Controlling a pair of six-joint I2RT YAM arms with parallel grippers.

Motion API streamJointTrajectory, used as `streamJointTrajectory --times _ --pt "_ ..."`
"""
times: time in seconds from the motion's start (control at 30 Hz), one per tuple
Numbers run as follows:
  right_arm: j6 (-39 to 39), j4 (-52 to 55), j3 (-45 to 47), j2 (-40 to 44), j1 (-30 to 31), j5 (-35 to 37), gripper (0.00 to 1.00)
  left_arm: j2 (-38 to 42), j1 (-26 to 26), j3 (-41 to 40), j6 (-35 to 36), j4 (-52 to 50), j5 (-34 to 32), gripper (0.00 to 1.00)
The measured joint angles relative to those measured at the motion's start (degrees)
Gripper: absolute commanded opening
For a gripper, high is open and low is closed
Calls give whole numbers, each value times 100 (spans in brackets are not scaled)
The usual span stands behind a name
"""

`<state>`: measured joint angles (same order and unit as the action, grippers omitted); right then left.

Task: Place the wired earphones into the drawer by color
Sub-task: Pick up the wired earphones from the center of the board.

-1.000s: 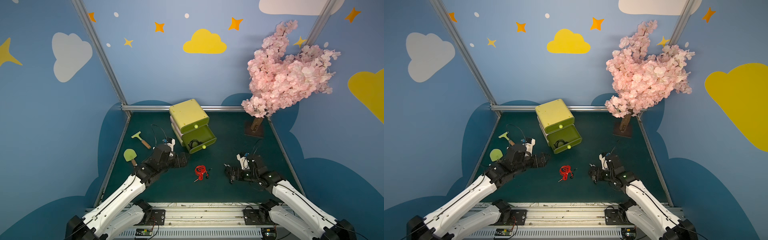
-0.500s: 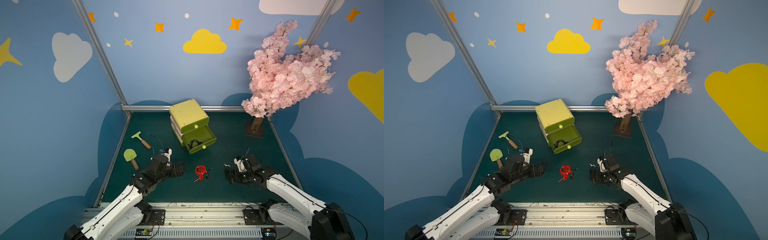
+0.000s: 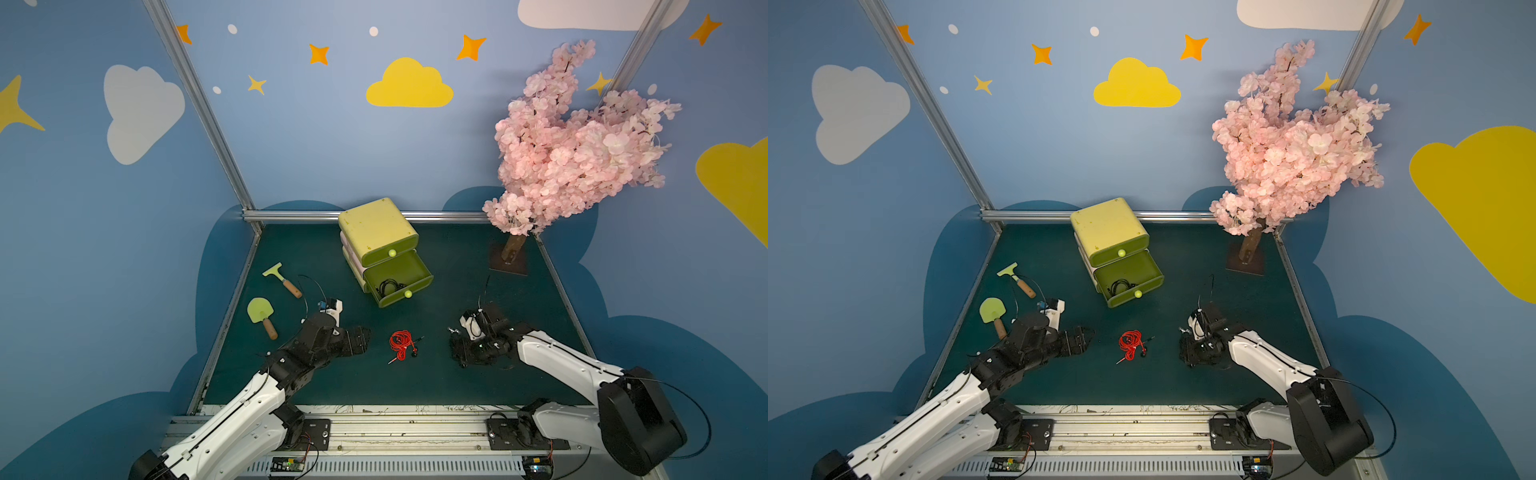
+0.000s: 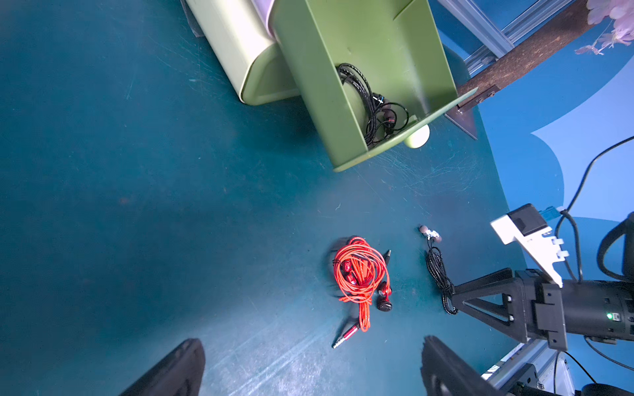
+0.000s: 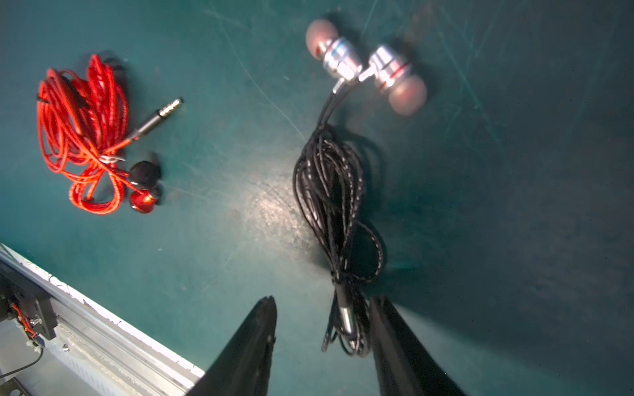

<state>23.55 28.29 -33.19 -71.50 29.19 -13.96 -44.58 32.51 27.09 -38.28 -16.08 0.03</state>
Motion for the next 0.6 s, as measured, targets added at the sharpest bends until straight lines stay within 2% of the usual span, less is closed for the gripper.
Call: streamJointTrajectory --times 0.4,0.6 --pt "-61 -24 -68 -157 2 101 40 -212 0 0 -79 203 0 100" --pt "-92 -57 -70 -293 2 103 32 -168 0 -50 -83 210 0 100"
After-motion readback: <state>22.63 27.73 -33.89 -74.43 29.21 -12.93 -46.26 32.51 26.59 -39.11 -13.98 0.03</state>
